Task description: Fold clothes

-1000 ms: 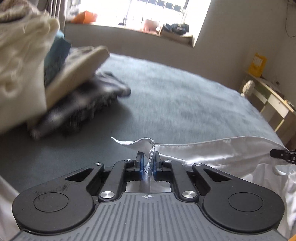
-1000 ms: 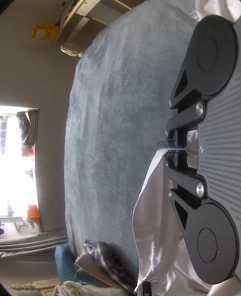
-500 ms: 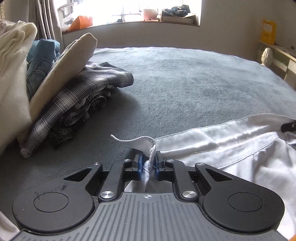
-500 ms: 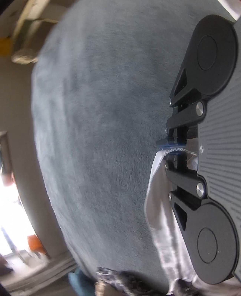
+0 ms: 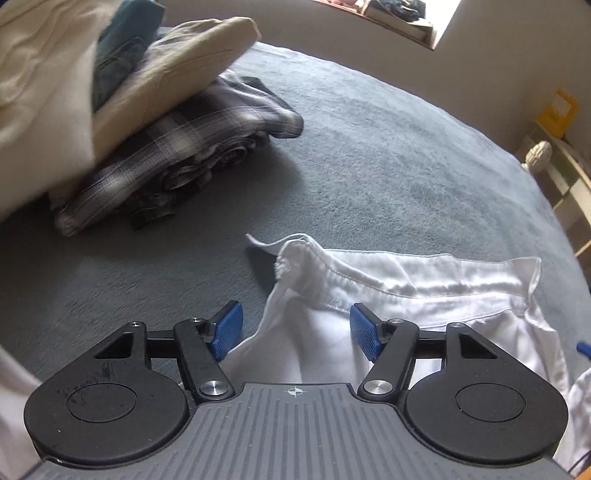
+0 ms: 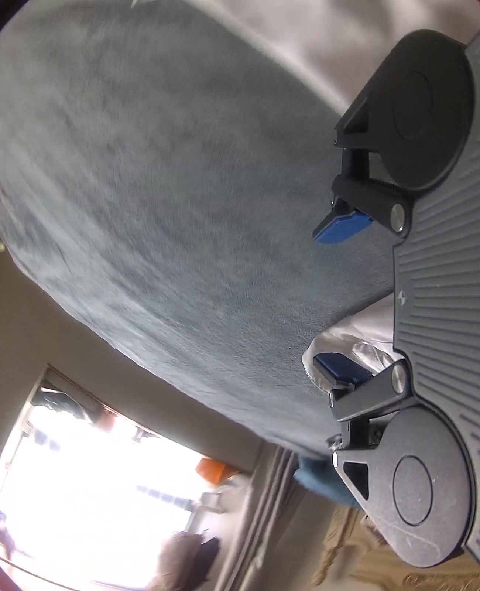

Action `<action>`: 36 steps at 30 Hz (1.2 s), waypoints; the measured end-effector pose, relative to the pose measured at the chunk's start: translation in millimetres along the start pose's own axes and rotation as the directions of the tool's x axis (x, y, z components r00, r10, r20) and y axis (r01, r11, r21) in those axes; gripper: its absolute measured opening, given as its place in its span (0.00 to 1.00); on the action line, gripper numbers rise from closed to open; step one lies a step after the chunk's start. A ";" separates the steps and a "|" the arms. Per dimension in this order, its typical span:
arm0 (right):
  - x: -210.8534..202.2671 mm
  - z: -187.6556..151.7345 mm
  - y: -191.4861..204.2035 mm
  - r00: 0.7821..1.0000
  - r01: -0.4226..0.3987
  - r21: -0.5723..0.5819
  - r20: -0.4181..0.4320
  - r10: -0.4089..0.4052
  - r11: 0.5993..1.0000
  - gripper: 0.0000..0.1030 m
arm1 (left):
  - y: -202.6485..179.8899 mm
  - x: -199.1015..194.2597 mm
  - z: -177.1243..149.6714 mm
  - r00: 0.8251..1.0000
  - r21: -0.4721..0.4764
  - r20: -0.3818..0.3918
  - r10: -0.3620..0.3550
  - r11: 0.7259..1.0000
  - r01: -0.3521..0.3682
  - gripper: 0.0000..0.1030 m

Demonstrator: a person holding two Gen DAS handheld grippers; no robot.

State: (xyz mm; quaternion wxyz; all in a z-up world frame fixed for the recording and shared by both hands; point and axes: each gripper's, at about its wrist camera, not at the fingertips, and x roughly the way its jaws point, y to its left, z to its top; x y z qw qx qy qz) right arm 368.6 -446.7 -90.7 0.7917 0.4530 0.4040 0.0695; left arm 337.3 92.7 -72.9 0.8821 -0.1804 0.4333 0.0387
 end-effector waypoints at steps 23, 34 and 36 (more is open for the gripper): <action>-219.7 -230.9 70.0 0.965 -0.085 -0.539 -0.252 -0.065 0.838 0.66 | -36.1 -195.7 -131.4 0.955 0.292 -0.132 -0.265 0.911 0.293 0.63; -141.7 -390.8 63.8 0.900 0.102 -0.891 -0.106 -0.423 0.442 0.22 | -85.3 -163.7 -278.5 0.976 0.547 -0.159 -0.150 0.810 0.213 0.63; -140.1 -379.7 53.6 0.896 0.125 -0.849 -0.126 -0.426 0.513 0.04 | -82.8 -163.4 -288.7 0.971 0.555 -0.190 -0.142 0.801 0.226 0.63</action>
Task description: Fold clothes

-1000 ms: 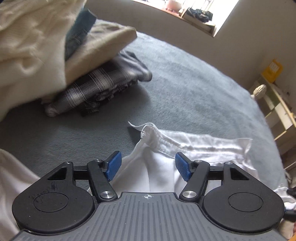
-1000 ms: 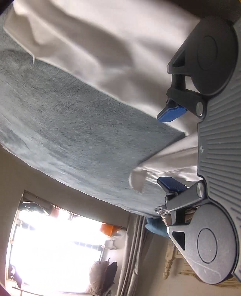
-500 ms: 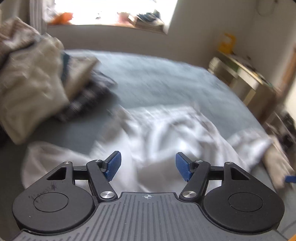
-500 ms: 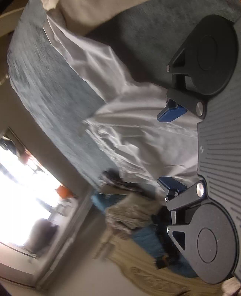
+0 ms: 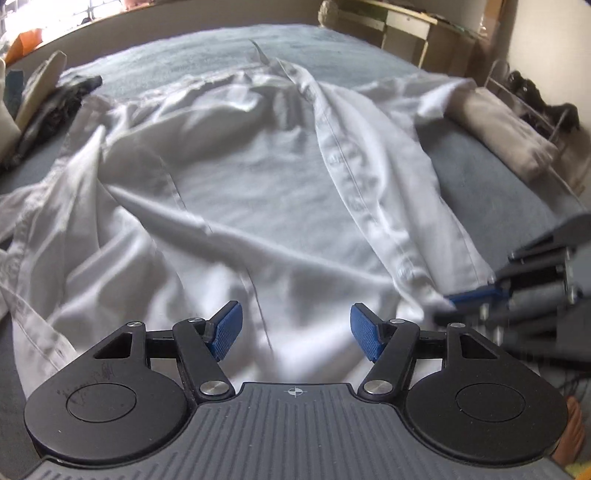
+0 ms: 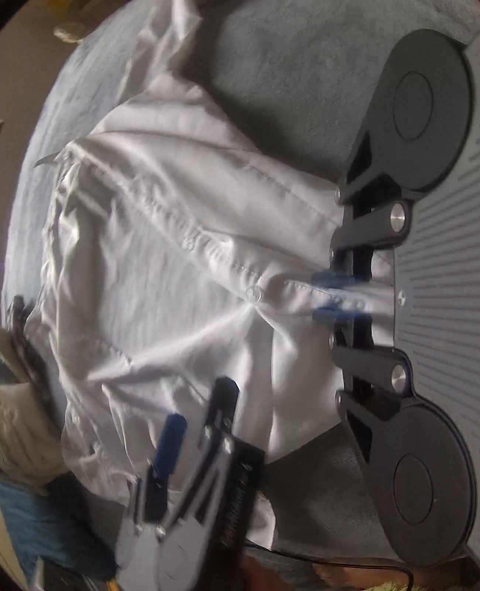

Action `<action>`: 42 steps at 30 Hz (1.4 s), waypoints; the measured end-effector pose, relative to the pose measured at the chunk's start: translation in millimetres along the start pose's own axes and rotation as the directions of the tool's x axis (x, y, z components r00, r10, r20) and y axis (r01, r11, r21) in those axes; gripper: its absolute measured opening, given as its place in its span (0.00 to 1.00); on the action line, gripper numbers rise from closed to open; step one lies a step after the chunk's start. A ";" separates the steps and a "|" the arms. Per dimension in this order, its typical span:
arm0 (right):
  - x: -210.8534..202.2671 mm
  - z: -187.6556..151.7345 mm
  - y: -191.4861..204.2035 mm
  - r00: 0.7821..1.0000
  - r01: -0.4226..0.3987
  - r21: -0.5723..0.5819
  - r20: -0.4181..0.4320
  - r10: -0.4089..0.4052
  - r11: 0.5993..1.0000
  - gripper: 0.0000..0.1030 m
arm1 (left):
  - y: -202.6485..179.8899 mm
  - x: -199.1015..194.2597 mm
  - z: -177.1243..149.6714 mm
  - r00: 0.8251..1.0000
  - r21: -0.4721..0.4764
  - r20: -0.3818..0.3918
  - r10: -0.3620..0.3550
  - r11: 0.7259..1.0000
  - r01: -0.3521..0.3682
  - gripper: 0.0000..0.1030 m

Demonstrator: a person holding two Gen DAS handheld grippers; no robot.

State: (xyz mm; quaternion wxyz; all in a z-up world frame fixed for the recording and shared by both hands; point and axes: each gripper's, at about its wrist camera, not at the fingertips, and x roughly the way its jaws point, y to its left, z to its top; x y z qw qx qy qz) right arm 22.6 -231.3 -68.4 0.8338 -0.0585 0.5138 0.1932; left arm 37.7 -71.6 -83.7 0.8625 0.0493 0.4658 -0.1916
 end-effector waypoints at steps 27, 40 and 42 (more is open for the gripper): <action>-52.0 -102.7 -244.8 0.909 -0.047 0.892 0.225 -0.351 0.450 0.15 | -3.0 10.8 -13.2 0.999 0.039 -0.044 -0.010 0.999 0.011 0.64; -76.4 -32.0 -160.0 0.915 -0.071 0.563 0.366 -0.171 0.824 0.49 | 43.9 -62.0 -50.0 0.997 -0.011 0.019 -0.073 0.997 0.074 0.64; -62.2 -12.5 -121.8 0.938 -0.156 0.406 0.347 0.006 0.900 0.49 | 48.1 -65.8 -57.4 1.000 -0.012 0.007 -0.020 1.000 0.020 0.64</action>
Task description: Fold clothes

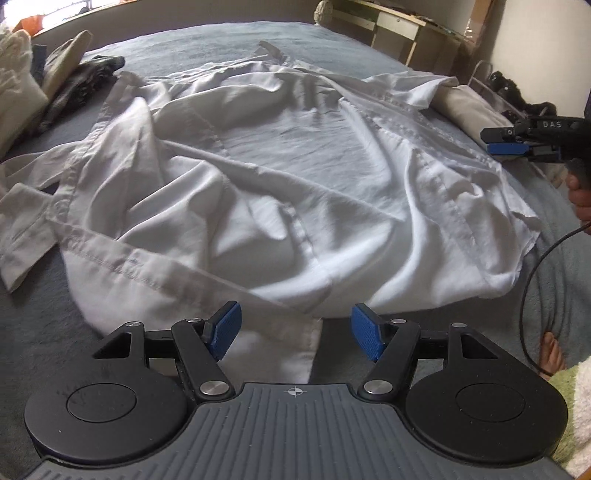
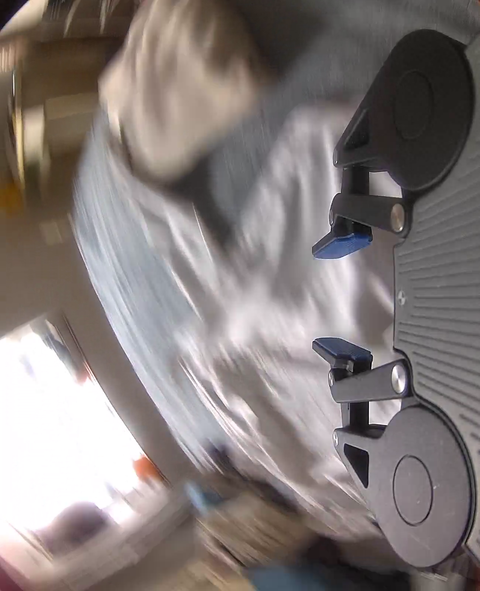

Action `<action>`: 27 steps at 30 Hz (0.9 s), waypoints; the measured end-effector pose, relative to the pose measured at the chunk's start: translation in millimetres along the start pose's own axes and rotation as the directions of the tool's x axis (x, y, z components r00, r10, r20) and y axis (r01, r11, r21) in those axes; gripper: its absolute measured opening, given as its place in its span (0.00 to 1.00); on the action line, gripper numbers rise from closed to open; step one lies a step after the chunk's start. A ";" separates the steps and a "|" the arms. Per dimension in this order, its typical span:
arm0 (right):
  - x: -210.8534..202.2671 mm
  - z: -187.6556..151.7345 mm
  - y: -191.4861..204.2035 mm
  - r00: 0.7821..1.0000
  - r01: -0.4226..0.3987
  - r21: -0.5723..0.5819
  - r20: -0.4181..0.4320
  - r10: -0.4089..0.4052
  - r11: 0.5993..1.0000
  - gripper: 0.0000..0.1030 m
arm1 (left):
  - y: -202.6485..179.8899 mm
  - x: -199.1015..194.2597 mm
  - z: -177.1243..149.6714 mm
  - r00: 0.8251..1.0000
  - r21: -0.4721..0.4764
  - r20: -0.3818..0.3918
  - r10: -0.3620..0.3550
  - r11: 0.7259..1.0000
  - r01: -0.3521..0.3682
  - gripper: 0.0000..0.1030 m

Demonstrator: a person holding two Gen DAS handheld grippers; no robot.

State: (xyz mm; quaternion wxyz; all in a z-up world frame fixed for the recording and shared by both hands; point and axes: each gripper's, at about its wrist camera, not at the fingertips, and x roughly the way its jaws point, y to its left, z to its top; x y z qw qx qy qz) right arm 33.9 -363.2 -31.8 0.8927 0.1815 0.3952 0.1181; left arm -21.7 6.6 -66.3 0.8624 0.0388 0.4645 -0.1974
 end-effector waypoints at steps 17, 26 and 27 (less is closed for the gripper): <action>43.7 -79.9 138.9 0.931 -0.282 -0.306 -0.317 0.182 0.909 0.49 | 66.0 -16.5 -17.8 0.989 -0.392 0.138 0.060 0.920 -0.001 0.14; 51.2 -103.7 172.2 0.942 -0.295 -0.537 -0.302 0.147 0.790 0.49 | 166.2 -47.2 -35.2 0.935 -0.822 0.325 0.146 0.532 0.203 0.11; 51.4 -108.0 176.3 0.946 -0.290 -0.574 -0.294 0.138 0.766 0.49 | 174.4 -47.8 -38.8 0.932 -0.844 0.320 0.171 0.499 0.198 0.12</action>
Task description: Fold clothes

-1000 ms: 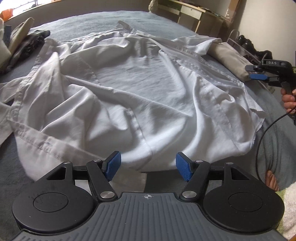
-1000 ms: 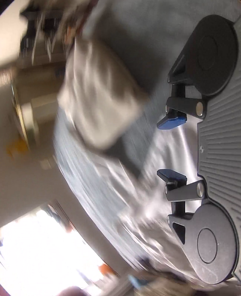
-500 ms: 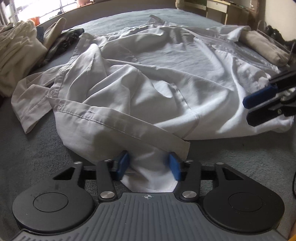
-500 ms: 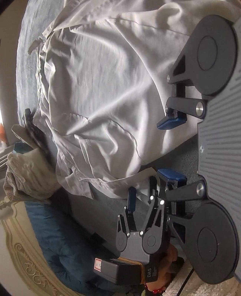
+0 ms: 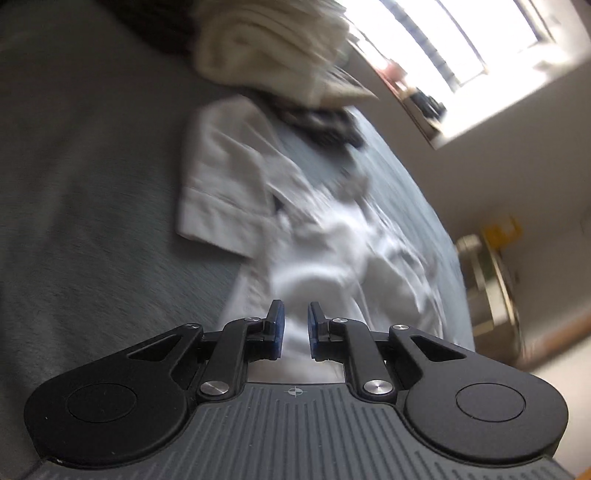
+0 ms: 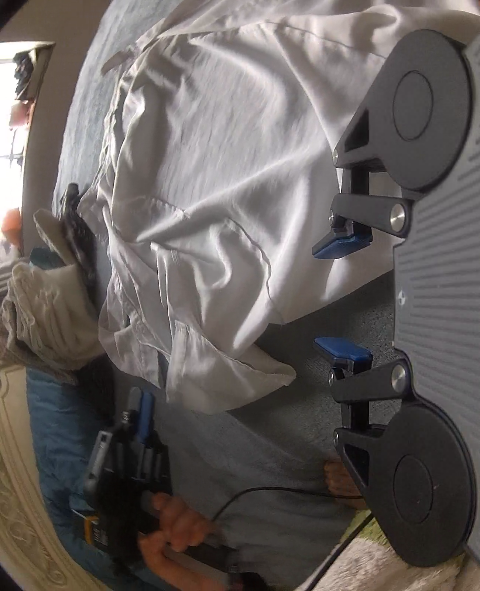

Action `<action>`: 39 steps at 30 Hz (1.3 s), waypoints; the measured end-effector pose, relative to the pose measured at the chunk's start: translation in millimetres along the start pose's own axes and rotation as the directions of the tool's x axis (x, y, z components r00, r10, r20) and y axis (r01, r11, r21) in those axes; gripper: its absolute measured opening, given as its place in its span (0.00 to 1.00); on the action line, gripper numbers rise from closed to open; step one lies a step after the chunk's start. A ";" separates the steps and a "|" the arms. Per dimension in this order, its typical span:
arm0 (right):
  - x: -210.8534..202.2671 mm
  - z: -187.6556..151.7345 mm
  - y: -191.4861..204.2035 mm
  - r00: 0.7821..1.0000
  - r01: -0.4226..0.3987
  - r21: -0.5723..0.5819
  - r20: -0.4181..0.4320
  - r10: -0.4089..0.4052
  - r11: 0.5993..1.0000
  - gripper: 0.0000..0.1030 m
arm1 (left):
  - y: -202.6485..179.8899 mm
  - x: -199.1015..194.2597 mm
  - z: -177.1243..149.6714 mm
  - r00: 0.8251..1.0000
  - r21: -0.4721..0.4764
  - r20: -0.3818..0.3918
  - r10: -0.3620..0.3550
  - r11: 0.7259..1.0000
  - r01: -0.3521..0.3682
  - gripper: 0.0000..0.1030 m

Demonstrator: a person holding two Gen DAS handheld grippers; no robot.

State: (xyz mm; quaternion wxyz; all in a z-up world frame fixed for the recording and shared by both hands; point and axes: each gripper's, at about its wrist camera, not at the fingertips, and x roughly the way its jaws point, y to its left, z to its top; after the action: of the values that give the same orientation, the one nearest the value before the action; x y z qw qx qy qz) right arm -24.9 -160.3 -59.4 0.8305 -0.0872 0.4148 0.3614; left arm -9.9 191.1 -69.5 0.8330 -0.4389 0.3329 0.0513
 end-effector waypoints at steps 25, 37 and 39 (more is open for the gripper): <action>27.7 -0.8 -13.6 0.995 0.084 -0.031 -0.044 -0.085 0.996 0.02 | -70.6 20.5 -101.4 0.975 0.711 -0.129 0.182 0.702 -0.036 0.12; 10.4 11.6 -166.7 0.997 -0.044 0.614 0.072 0.000 0.788 0.03 | -39.9 30.0 37.3 0.999 0.192 0.023 0.042 0.980 -0.046 0.09; 13.8 8.3 -178.6 0.997 0.018 0.649 0.045 -0.062 0.760 0.06 | -33.2 41.0 43.6 0.997 0.180 0.042 0.065 0.981 -0.072 0.10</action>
State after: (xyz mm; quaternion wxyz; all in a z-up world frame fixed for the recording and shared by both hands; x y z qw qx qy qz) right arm 105.9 -278.6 -92.1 0.8298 0.2078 0.4854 0.1805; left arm 56.5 195.8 -53.8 0.8730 -0.3487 0.3362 0.0574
